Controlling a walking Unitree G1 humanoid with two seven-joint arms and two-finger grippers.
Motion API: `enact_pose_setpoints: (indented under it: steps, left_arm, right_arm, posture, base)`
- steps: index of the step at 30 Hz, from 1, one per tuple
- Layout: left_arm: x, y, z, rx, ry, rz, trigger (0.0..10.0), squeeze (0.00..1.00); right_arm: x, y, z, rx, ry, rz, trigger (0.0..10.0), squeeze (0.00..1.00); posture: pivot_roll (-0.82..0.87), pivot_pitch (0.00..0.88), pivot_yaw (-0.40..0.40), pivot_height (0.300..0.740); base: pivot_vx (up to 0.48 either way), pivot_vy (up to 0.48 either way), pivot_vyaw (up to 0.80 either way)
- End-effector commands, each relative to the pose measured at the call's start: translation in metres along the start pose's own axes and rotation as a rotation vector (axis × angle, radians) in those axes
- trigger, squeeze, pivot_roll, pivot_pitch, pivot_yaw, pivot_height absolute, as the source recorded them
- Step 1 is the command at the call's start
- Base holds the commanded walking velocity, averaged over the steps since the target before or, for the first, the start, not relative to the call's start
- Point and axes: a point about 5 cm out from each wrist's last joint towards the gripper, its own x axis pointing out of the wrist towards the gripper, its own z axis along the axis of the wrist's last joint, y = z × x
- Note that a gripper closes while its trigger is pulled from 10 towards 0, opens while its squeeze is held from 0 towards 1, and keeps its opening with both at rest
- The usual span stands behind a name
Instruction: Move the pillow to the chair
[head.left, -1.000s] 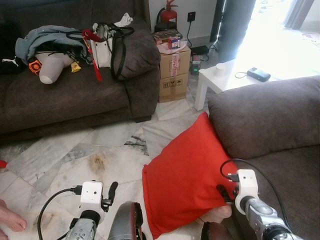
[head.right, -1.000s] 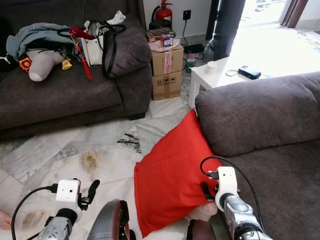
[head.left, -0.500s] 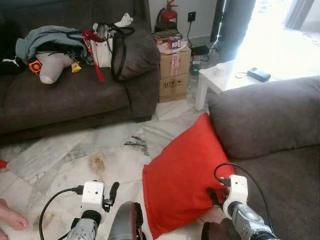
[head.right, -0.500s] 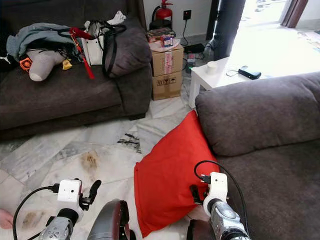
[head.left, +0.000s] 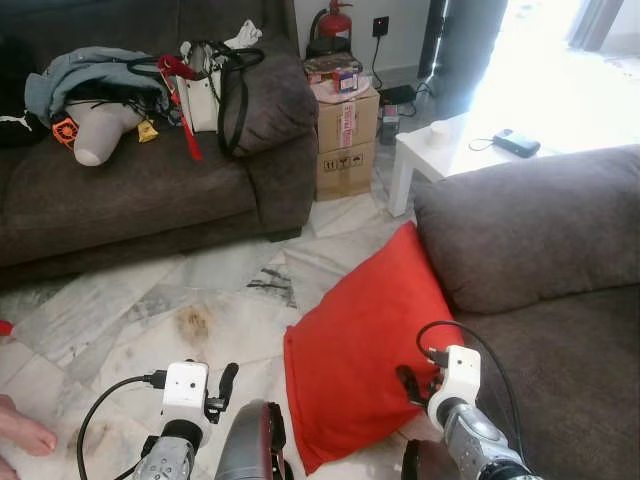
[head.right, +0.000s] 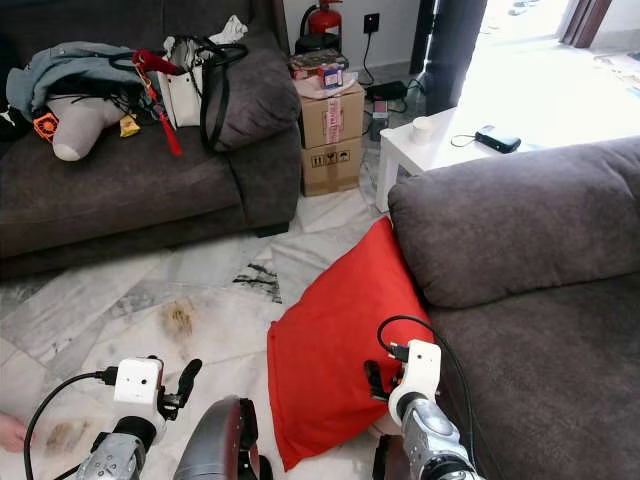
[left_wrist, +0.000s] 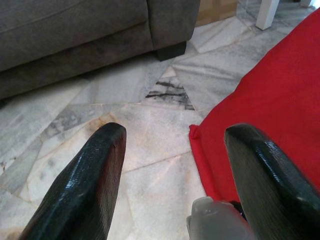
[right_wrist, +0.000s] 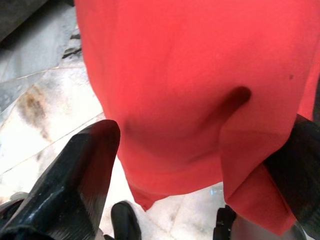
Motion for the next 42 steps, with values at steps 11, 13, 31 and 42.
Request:
enact_pose_setpoints:
  steps: [11, 13, 31, 42]
  left_arm:
    - [-0.002, 0.000, 0.000, 0.005, 0.004, 0.022, 10.0, 0.00]
    - [-0.002, -0.002, 0.002, 0.003, -0.003, 0.022, 10.0, 0.00]
    - [0.000, -0.001, 0.008, 0.024, -0.031, 0.039, 10.0, 0.00]
    - [-0.001, -0.002, 0.009, 0.035, -0.035, 0.037, 10.0, 0.00]
  right_arm:
    - [0.001, 0.004, 0.003, 0.071, -0.044, -0.047, 10.0, 0.00]
    - [0.003, 0.013, 0.008, 0.102, -0.091, 0.012, 10.0, 0.00]
    - [0.003, 0.027, 0.009, -0.066, -0.131, 0.007, 10.0, 0.00]
    - [0.005, 0.028, 0.007, -0.181, -0.081, -0.057, 10.0, 0.00]
  posture:
    - [0.08, 0.112, 0.065, 0.606]
    - [0.08, 0.111, 0.062, 0.606]
    - [0.09, 0.117, 0.054, 0.606]
    - [0.09, 0.134, 0.053, 0.606]
  base:
    - [0.000, 0.000, 0.00]
    - [0.000, 0.000, 0.00]
    - [0.000, 0.000, 0.00]
    - [0.000, 0.000, 0.00]
